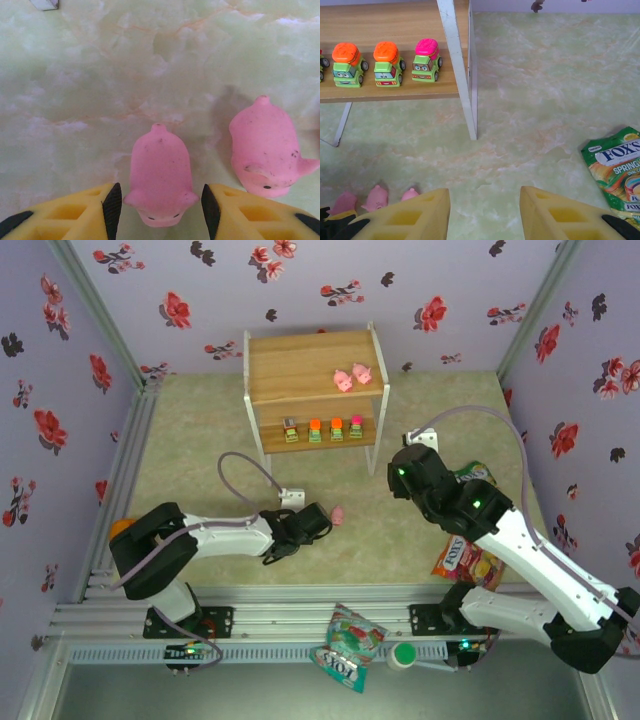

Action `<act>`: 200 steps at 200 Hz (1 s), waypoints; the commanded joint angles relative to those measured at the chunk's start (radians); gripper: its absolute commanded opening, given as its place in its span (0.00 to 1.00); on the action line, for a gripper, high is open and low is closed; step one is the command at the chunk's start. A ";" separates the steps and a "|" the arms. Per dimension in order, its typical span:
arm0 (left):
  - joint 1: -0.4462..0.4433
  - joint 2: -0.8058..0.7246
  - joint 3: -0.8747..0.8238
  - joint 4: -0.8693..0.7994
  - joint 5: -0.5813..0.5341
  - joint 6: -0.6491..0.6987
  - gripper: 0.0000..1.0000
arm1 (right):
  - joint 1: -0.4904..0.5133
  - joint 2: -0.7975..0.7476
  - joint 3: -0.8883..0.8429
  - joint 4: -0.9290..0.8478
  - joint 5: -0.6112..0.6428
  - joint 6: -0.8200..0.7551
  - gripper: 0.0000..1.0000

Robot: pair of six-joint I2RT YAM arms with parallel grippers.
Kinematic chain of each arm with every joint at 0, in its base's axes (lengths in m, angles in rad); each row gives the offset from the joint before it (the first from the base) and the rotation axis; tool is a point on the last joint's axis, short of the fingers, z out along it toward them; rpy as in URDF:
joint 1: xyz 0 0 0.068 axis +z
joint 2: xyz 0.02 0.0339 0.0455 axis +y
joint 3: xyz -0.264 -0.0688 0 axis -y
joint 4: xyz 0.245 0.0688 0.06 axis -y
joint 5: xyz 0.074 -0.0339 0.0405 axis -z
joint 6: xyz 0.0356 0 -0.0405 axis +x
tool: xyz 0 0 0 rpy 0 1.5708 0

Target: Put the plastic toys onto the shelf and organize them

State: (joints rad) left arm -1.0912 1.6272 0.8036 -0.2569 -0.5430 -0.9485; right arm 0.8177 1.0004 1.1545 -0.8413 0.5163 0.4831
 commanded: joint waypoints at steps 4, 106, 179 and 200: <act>0.004 0.016 0.016 -0.005 -0.040 -0.032 0.50 | -0.009 -0.016 -0.014 0.000 -0.004 0.017 0.42; 0.012 0.019 0.013 0.006 -0.040 -0.027 0.45 | -0.012 -0.008 -0.016 0.005 -0.011 0.016 0.41; 0.019 0.023 0.021 0.003 -0.040 -0.020 0.36 | -0.014 -0.011 -0.030 0.010 -0.016 0.022 0.41; 0.019 0.019 0.028 -0.004 -0.040 -0.016 0.31 | -0.015 -0.011 -0.043 0.022 -0.034 0.024 0.41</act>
State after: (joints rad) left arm -1.0798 1.6371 0.8047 -0.2478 -0.5434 -0.9596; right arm 0.8093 0.9981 1.1366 -0.8349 0.5022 0.4835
